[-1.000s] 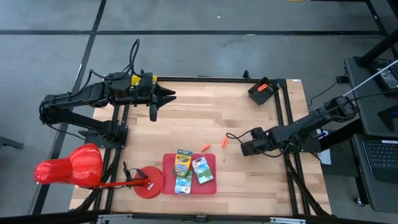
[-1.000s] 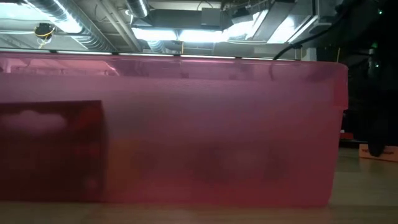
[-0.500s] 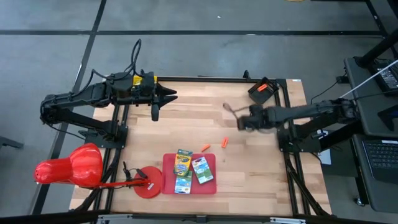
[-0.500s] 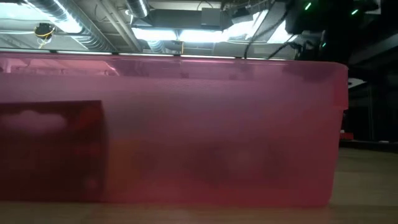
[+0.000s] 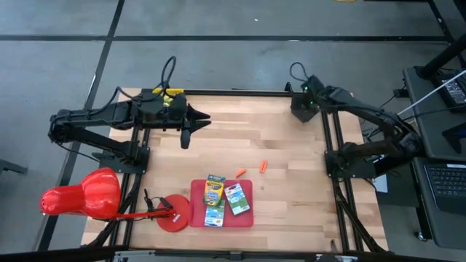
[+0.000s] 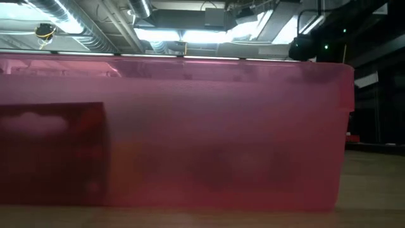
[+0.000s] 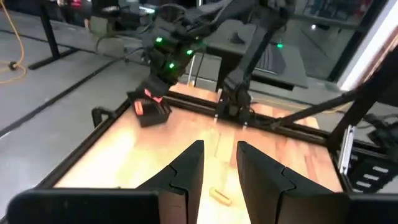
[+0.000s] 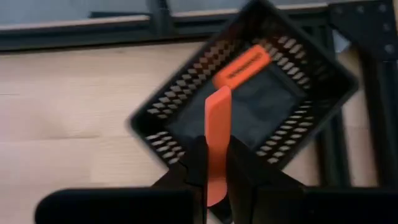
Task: Pick & Place School Supplies
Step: Put the orange eraser into the black bin
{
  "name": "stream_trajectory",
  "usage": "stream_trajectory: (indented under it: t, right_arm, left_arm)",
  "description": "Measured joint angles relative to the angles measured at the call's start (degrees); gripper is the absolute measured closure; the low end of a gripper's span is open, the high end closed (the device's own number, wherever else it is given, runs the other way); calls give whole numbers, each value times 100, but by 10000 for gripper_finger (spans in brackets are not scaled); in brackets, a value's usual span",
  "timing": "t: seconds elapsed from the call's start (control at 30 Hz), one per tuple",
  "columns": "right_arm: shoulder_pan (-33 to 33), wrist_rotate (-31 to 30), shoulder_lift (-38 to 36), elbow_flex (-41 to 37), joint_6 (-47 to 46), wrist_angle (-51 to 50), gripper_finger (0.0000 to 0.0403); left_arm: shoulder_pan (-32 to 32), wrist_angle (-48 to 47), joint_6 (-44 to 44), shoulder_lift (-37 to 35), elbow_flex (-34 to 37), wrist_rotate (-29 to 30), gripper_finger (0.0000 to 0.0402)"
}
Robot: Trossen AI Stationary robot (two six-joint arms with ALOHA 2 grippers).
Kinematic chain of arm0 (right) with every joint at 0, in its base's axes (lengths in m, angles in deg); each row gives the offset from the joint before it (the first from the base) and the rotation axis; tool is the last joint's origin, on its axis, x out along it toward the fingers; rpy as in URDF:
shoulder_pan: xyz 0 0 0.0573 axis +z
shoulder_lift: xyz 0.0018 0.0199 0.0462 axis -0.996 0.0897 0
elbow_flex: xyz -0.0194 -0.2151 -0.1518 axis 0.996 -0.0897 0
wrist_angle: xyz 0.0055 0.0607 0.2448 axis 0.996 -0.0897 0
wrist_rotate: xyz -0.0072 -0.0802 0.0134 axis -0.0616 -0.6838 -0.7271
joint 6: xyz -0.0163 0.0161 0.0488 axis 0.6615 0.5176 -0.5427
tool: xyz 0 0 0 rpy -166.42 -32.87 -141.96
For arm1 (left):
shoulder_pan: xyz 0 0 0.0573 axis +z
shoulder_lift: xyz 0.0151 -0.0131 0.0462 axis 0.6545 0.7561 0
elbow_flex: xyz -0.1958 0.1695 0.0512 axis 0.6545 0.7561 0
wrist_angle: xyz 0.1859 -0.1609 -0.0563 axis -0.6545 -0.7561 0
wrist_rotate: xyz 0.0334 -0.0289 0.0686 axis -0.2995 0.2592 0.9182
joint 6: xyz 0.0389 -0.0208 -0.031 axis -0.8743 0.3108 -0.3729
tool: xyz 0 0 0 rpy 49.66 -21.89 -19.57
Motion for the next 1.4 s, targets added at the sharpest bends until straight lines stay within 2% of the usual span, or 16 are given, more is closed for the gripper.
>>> stream_trajectory:
  t: [0.1, 0.27, 0.33, 0.53, 0.67, 0.73, 0.83, 0.97, 1.1, 1.23, 1.4]
  right_arm:
    - [-532, 250, 167, -2, 532, 19, 372]
    - [-723, 737, 541, -4, 1136, 210, 370]
    - [-745, 747, 646, -7, 1109, 202, 340]
    - [-530, 699, 632, -7, 899, 183, 192]
    - [-241, 519, 480, -7, 629, 171, 149]
    - [116, 767, 340, -7, 478, 160, 146]
    - [1083, 986, 62, -7, -11, 79, 158]
    - [2810, 1173, -219, -7, -1166, 258, 202]
    - [4207, 1340, -79, -105, -2477, 951, 246]
    - [5001, 1436, 245, -629, -3848, 2154, 262]
    - [5383, 1163, 675, -1179, -4905, 3209, 255]
  left_arm:
    - [-95, -21, -2, 23, 2, 46, 309]
    - [-165, -7, 0, 18, 2, 168, 309]
    - [-168, 30, 4, 18, 2, 162, 309]
    - [-210, 55, 51, 16, 2, 143, 309]
    - [-262, 82, 51, 16, 2, 133, 309]
    - [-280, 79, 51, 16, 2, 136, 309]
    - [-329, 78, 55, 16, 2, 164, 309]
    - [-417, 48, 87, 16, 2, 271, 309]
    - [-487, -24, 72, 16, 2, 543, 309]
    - [-503, -37, 59, 16, 2, 619, 309]
    - [-500, -33, 50, 16, 2, 627, 309]
